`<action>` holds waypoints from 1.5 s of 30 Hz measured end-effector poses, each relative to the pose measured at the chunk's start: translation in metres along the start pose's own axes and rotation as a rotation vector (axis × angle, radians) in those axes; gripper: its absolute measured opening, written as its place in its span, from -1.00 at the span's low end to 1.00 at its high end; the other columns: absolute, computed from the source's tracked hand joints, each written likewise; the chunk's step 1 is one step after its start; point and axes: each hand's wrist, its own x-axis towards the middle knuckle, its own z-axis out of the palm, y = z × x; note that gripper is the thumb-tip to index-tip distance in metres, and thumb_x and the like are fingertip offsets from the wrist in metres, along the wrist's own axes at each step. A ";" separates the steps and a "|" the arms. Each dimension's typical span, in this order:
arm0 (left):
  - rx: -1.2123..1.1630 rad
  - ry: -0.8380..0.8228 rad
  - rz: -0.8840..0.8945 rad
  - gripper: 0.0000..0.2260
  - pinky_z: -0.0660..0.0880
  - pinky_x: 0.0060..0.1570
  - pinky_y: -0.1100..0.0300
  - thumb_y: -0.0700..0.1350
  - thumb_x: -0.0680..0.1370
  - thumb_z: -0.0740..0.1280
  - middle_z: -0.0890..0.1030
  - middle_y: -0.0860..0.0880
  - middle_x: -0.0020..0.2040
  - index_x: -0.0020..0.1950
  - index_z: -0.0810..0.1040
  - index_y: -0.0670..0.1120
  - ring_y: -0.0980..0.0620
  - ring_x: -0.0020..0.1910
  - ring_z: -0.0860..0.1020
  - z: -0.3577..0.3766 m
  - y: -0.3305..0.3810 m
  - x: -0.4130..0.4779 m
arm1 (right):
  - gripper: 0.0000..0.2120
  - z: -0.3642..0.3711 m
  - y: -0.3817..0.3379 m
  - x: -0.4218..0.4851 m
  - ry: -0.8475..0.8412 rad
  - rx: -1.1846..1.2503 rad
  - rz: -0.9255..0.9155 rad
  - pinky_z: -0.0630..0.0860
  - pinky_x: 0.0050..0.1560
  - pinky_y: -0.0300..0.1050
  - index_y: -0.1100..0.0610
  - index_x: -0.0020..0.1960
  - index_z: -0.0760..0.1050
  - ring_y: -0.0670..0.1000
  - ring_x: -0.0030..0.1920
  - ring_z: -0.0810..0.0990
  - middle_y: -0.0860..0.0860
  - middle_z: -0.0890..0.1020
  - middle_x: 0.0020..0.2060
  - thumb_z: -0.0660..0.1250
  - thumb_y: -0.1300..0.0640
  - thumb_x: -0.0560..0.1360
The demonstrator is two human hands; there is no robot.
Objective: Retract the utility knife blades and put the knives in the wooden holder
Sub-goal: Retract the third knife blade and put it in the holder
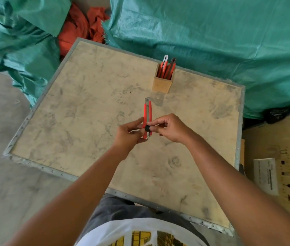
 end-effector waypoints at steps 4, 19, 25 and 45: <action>0.023 -0.083 0.011 -0.61 0.67 -0.02 0.02 -0.42 0.54 0.34 0.66 -0.19 0.05 0.34 0.55 -0.17 -0.16 -0.01 0.68 -0.026 0.025 0.001 | -0.77 0.012 -0.028 -0.002 0.075 -0.006 -0.035 0.62 0.11 -0.16 0.01 0.14 0.71 -0.10 -0.04 0.73 -0.13 0.75 -0.02 0.51 0.17 0.50; 0.038 -0.364 0.018 -0.65 0.64 -0.04 0.08 -0.38 0.55 0.34 0.64 -0.24 0.07 0.33 0.56 -0.21 -0.16 0.01 0.65 -0.080 0.086 0.012 | -0.74 0.053 -0.088 -0.011 0.347 0.011 -0.148 0.58 0.00 -0.32 0.01 0.19 0.68 -0.14 -0.18 0.63 -0.09 0.74 0.01 0.50 0.16 0.51; 0.042 -0.415 0.018 -0.66 0.64 -0.05 0.10 -0.38 0.55 0.34 0.65 -0.22 0.05 0.32 0.57 -0.20 -0.14 0.00 0.67 -0.082 0.091 0.012 | -0.84 0.053 -0.094 -0.014 0.415 0.028 -0.105 0.53 -0.11 -0.40 0.06 0.02 0.71 -0.23 -0.24 0.60 -0.16 0.72 -0.13 0.56 0.12 0.45; 0.023 -0.370 0.108 -0.65 0.65 -0.05 0.09 -0.38 0.55 0.33 0.67 -0.16 -0.04 0.32 0.57 -0.20 -0.09 -0.06 0.70 -0.021 0.080 -0.013 | -0.74 0.008 -0.074 -0.055 0.392 0.160 -0.145 0.66 0.01 -0.22 -0.09 0.16 0.65 -0.06 -0.02 0.70 -0.13 0.71 0.04 0.51 0.11 0.50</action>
